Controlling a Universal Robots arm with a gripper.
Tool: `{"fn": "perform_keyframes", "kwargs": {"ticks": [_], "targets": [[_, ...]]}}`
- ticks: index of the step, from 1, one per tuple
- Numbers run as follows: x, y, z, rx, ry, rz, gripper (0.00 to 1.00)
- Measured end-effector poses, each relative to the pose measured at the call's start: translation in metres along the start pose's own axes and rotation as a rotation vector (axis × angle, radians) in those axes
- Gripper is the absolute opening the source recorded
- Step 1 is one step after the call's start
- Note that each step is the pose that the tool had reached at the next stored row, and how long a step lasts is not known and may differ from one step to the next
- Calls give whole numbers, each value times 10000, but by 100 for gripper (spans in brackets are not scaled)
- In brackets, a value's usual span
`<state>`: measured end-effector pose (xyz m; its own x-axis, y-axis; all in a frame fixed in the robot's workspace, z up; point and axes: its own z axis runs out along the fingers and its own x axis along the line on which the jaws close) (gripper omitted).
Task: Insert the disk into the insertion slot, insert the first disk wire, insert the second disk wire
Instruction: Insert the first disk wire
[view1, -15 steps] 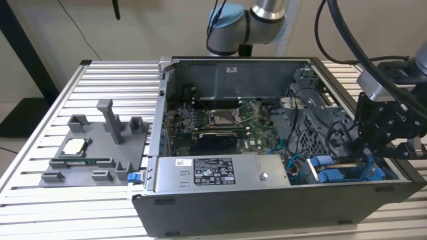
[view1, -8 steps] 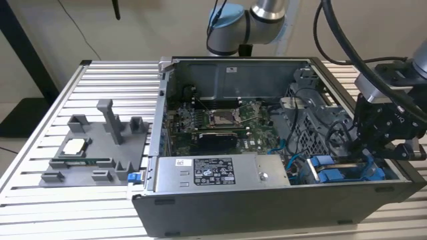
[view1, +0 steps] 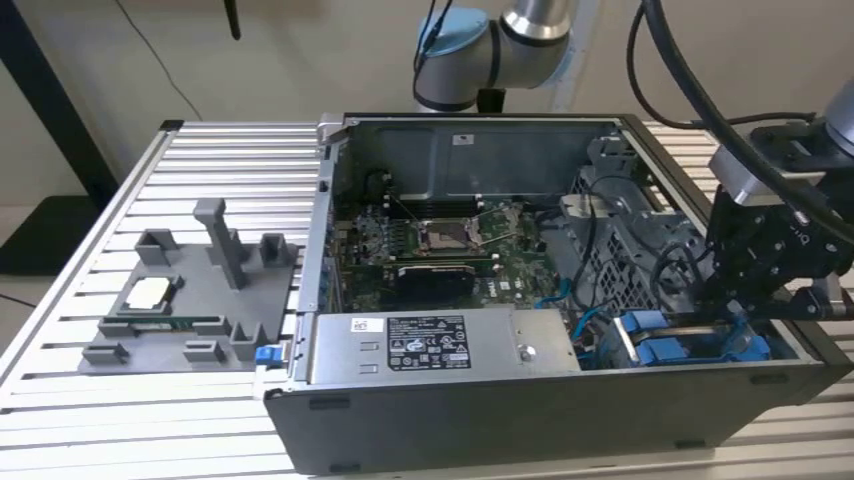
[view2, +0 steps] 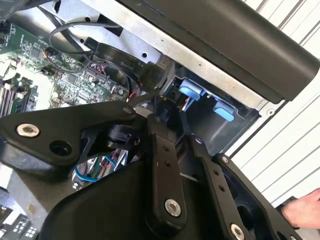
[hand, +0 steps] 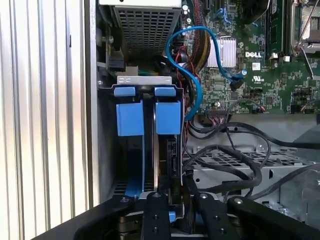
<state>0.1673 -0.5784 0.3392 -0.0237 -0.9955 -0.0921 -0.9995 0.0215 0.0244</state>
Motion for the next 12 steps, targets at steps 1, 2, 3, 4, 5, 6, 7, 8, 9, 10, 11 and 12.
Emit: {"fn": "perform_keyframes", "kwargs": {"ticks": [1,2,3,4,5,6,7,8,9,10,11,12], "targets": [[-2,1,-20,0,0,3,27],[-3,1,-39,-1,1,3,27],[-5,2,-57,-1,2,4,27],[-7,2,-77,-1,2,4,27],[-9,2,-94,-1,2,4,27],[-10,3,-109,-2,0,5,27],[-12,3,-126,-2,1,5,27],[-13,3,-141,-2,2,6,27],[-14,4,-157,-2,1,8,27],[-16,4,-172,-2,2,9,27],[-17,4,-187,-2,1,10,27],[-19,5,-200,-2,1,11,27]]}}
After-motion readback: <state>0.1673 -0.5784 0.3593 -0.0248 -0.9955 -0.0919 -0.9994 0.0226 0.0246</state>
